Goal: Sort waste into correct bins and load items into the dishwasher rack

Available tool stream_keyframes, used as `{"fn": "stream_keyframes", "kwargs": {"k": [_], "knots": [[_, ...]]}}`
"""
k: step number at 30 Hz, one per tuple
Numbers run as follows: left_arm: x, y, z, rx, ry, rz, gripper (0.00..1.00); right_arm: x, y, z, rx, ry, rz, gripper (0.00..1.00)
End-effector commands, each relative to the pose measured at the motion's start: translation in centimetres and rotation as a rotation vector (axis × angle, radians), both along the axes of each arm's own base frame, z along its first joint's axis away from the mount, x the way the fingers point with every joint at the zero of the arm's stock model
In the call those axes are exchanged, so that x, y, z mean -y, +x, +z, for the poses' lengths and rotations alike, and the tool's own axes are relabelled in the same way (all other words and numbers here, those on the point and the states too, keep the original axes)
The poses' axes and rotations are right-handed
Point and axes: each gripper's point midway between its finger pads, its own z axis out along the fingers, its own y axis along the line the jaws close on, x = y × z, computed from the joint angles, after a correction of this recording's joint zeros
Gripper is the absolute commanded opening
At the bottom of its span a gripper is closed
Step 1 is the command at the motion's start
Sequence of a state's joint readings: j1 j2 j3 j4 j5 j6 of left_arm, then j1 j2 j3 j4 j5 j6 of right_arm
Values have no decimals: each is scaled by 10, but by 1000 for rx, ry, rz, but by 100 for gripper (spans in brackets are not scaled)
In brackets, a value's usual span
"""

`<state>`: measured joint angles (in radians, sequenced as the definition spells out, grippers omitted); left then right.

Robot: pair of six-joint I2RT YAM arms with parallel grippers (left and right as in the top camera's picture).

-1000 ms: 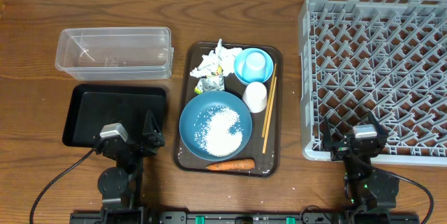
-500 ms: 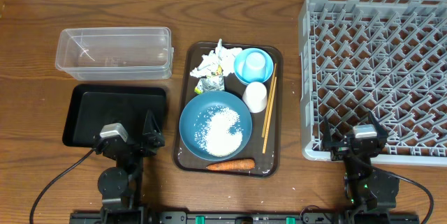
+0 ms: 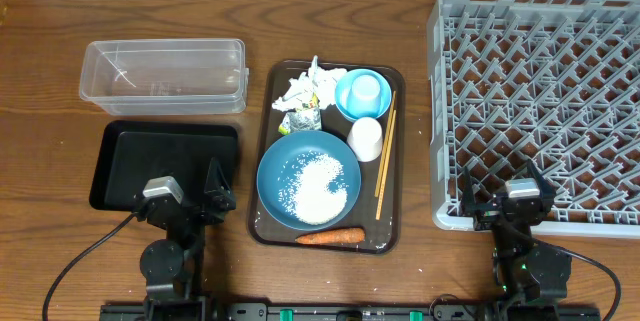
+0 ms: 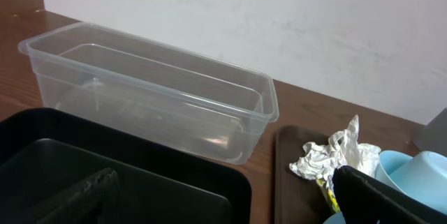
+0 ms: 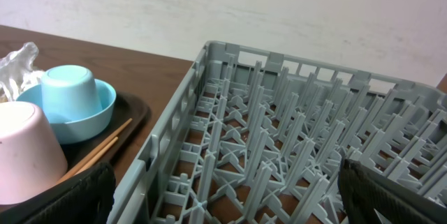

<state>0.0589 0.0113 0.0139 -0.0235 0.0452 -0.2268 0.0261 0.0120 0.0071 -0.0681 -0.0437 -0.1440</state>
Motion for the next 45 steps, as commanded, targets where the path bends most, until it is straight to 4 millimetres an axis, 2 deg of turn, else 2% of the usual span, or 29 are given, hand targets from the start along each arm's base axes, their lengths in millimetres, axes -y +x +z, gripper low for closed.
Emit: {"fn": "stream_keyframes", "kwargs": {"k": [1, 22, 27, 33, 38, 45], "knots": [[-8, -2, -16, -60, 25, 40, 99, -2, 0, -1, -2, -11, 4, 99], [-7, -2, -16, -57, 19, 33, 99, -2, 0, -1, -1, -11, 4, 99], [20, -1, -12, -38, -218, -92, 99, -2, 0, -1, -2, -11, 5, 99], [22, 0, -8, -23, -374, -85, 99, -2, 0, -1, -1, -11, 5, 99], [49, -3, 19, 48, -391, -263, 99, -2, 0, -1, -1, -11, 4, 99], [58, -12, 69, 104, -354, -325, 99, -2, 0, -1, -1, -11, 4, 99]]}}
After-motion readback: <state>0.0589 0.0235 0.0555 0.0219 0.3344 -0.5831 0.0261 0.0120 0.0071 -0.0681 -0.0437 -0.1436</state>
